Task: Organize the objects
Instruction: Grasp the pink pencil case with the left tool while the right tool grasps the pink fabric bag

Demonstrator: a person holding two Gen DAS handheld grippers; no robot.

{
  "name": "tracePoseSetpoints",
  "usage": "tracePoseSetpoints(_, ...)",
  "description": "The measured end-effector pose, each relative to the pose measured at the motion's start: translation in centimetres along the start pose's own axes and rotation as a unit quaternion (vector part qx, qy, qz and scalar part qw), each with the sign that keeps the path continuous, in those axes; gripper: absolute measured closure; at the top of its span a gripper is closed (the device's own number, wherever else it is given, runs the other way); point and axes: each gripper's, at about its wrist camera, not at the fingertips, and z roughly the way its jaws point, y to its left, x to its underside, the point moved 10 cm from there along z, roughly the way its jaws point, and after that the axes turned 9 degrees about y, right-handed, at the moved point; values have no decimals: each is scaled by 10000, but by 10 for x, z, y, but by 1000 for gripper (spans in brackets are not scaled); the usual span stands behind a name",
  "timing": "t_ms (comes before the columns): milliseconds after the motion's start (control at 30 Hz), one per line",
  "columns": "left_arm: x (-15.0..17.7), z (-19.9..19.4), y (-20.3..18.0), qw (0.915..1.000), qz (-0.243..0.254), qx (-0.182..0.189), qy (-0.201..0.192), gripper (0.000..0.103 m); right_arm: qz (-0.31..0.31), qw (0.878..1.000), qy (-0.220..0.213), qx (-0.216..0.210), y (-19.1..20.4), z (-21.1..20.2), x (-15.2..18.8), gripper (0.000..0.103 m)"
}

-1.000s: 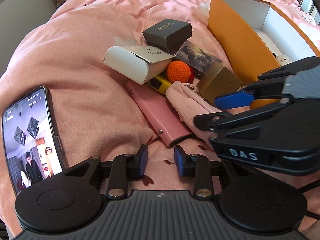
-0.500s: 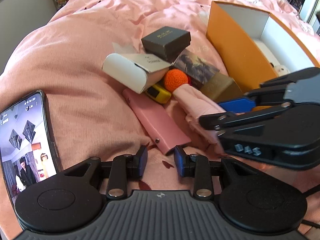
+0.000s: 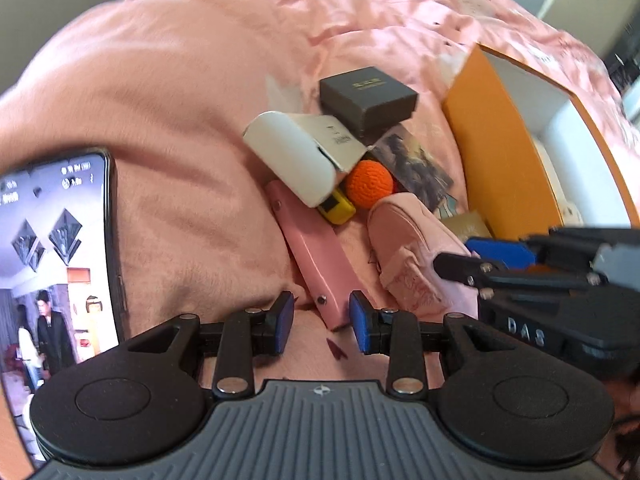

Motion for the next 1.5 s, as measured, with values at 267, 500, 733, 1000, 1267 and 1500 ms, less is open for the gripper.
tracePoseSetpoints(267, -15, 19, 12, 9977, -653, 171, 77, 62, -432, 9990, 66, 60, 7, 4, -8, 65)
tracePoseSetpoints(500, -28, 33, 14, 9974, -706, -99, -97, 63, -692, 9973, 232, 124, 13, 13, -14, 65)
tracePoseSetpoints(733, -30, 38, 13, 9982, -556, -126, -178, 69, -731, 9968, 320, 79, 18, 15, -12, 65)
tracePoseSetpoints(1000, -24, 29, 7, 9990, -331, -108, -282, 75, -711, 9971, 251, 104, 16, 7, -9, 72)
tracePoseSetpoints(1267, -13, 6, -5, 9992, -20, -70, -382, 80, -417, 9991, 48, -96, 7, -17, -6, 73)
tracePoseSetpoints(1500, -5, -19, -26, 9961, 491, -256, -681, 83, -440, 9987, -249, -44, 8, -39, -8, 74)
